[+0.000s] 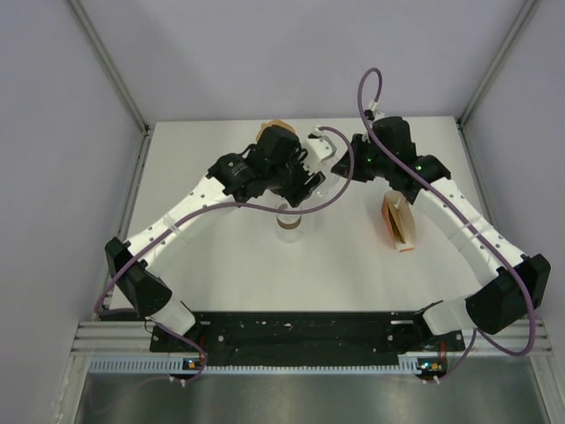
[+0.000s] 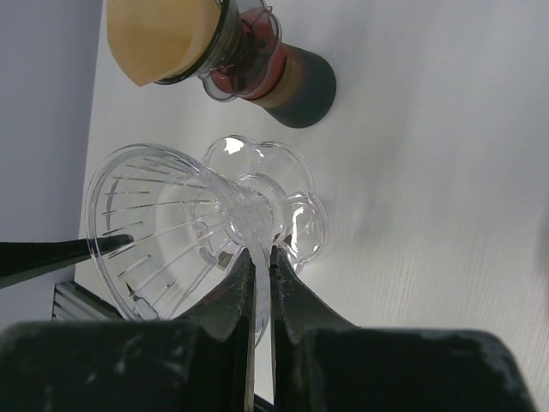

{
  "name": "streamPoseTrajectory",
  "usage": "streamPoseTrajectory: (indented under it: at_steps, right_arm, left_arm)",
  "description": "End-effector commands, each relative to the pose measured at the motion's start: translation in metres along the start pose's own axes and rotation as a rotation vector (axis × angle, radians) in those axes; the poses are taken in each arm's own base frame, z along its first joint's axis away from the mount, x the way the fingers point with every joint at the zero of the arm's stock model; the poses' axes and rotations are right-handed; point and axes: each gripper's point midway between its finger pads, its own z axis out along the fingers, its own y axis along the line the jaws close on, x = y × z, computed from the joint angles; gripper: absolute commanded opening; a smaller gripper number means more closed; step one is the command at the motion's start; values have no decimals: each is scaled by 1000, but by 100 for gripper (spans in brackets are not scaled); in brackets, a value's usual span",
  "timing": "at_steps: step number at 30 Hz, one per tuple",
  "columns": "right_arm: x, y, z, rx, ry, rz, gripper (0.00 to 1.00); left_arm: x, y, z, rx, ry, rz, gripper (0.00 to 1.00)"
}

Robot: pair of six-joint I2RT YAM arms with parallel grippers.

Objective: Place the coffee filter in the dripper
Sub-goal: Place the coffee dripper in the dripper holder.

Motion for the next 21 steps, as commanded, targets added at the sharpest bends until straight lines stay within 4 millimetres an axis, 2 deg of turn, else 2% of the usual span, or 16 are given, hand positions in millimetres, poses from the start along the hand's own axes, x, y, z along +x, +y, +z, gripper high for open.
streamPoseTrajectory:
  at_steps: [1,5,12,18,21]
  right_arm:
    - [-17,26,-8,-85,-59,0,0]
    - [-16,31,-9,-109,-52,8,0]
    - [-12,38,-5,-153,-35,30,0]
    - [-15,41,-3,-169,-49,55,0]
    - [-14,42,-1,-175,-44,59,0]
  left_arm:
    - [-12,10,10,-50,-45,19,60]
    - [-8,9,16,-50,-35,-6,54]
    - [-6,5,19,-35,-42,-22,51]
    - [-8,8,22,-49,-52,-16,57]
    - [-11,11,22,-64,-60,-6,49]
